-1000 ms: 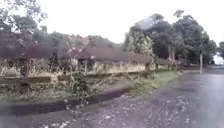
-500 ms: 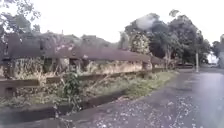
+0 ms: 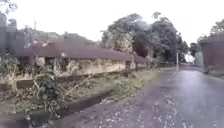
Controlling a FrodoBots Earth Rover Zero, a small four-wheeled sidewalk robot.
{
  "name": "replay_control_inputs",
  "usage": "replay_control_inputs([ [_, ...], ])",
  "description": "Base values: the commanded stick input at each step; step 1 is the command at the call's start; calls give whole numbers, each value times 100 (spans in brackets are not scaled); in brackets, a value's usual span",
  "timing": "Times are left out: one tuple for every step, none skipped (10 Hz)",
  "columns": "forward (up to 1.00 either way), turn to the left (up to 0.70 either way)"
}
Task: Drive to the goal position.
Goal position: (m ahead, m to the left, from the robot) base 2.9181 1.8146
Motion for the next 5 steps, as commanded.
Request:
replay_control_inputs([
  [34, -84],
  [34, -84],
  [34, -29],
  [34, 8],
  [35, 8],
])
